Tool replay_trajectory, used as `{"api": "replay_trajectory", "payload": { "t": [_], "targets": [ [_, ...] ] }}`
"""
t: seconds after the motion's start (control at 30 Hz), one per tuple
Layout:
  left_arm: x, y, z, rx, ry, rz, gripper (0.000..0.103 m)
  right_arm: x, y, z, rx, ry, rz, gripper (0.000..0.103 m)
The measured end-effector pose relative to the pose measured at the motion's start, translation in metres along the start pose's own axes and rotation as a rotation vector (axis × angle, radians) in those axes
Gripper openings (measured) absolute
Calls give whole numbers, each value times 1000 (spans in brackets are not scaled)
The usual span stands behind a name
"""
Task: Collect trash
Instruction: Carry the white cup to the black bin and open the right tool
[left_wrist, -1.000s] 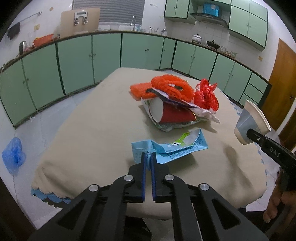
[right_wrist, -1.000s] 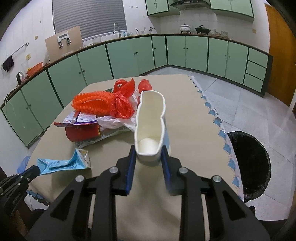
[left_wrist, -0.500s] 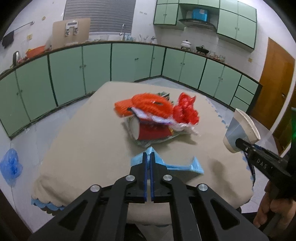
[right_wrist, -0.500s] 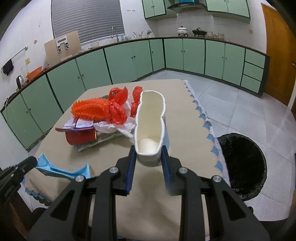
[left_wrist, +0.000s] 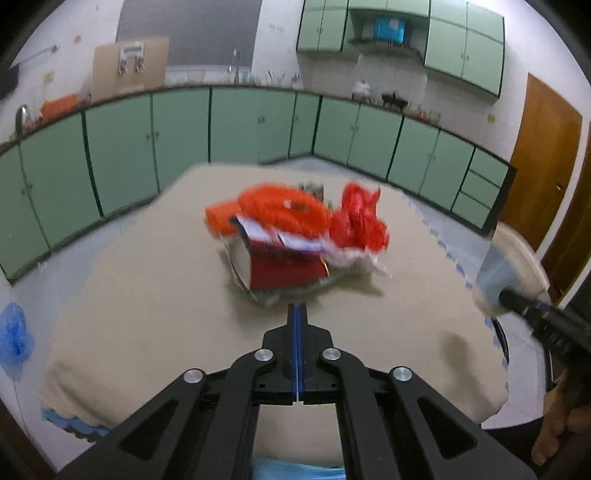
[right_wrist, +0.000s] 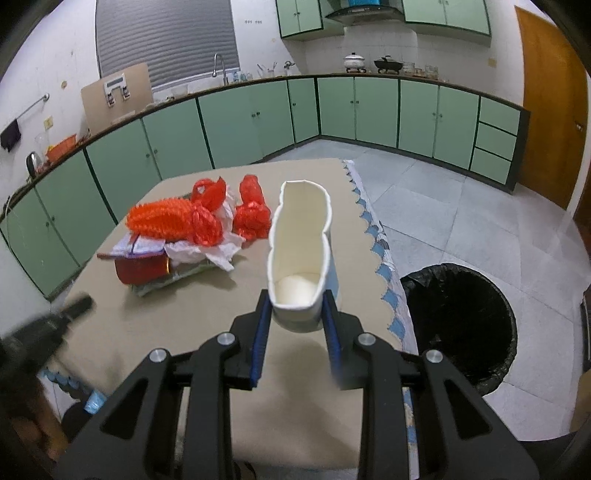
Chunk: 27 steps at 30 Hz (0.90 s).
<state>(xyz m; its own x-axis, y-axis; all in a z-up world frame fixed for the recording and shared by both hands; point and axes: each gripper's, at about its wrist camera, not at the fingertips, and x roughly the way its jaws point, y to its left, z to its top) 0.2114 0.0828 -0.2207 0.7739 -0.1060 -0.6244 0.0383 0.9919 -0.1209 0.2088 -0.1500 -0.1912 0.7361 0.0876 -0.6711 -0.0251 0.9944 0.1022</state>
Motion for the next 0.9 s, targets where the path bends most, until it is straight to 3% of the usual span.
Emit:
{"api": "replay_trajectory", "payload": {
  "t": [0.47,0.87,0.9],
  "targets": [
    [-10,-9,-8,32,25,-5,0,-12,-15,-1,5,-12,-5,27],
    [-18,-61,-3,94,16,-73,2,-30,-60,0,65,-36,-52,27],
    [-17,-62,-3,95,17,-71,6,-30,-62,-1,62,-36,-54,27]
  ]
}}
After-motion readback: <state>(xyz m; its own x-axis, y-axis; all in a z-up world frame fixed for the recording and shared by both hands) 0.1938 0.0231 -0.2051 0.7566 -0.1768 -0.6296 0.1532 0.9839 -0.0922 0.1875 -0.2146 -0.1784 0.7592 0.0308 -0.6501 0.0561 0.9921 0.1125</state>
